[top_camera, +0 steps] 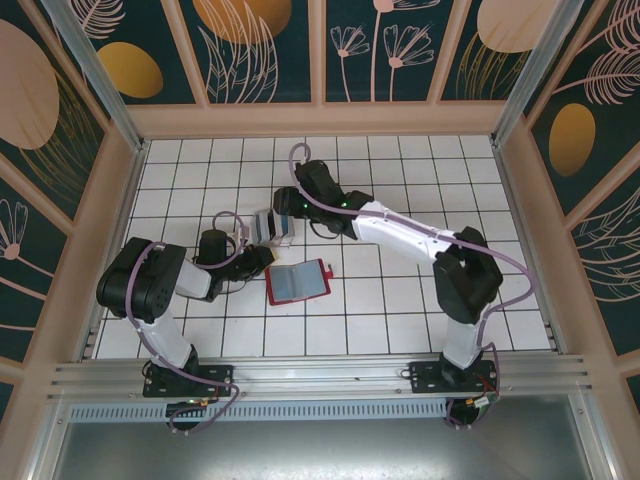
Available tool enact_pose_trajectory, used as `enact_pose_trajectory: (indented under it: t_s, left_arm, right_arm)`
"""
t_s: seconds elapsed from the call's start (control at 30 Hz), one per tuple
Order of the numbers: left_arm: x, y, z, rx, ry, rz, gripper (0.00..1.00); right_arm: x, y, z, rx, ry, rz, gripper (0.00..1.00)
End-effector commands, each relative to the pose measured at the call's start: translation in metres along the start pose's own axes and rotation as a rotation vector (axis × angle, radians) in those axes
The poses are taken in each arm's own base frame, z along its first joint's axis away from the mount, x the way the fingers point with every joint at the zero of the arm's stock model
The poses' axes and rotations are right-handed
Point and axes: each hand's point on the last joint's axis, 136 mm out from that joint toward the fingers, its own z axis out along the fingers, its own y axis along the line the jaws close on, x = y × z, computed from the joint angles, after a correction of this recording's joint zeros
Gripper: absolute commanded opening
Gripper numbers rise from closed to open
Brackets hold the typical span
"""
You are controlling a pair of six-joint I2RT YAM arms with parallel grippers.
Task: Put the credit cards into the card holder
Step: Pick up the credit card from the storage box.
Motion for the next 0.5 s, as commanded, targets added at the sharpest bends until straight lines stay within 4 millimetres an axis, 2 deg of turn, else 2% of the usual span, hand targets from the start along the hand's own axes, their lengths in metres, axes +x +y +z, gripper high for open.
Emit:
enact_pose_trajectory:
  t_s: [0.0, 0.17, 0.33, 0.37, 0.47]
  left_arm:
    - [0.054, 0.079, -0.011, -0.276, 0.110, -0.198, 0.20]
    - [0.055, 0.081, -0.012, -0.284, 0.108, -0.192, 0.20]
    - [0.056, 0.081, -0.013, -0.283, 0.104, -0.194, 0.20]
    - [0.056, 0.082, -0.013, -0.285, 0.107, -0.192, 0.20]
    - [0.056, 0.080, -0.012, -0.278, 0.112, -0.196, 0.21]
  right_arm:
    - [0.027, -0.026, 0.022, 0.035, 0.129, 0.021, 0.57]
    - [0.044, -0.016, 0.035, -0.048, 0.195, 0.032, 0.51]
    - [0.051, -0.009, 0.044, -0.101, 0.234, 0.043, 0.44]
    - [0.053, -0.010, 0.046, -0.102, 0.242, 0.046, 0.41]
    - [0.056, -0.010, 0.047, -0.117, 0.251, 0.057, 0.22]
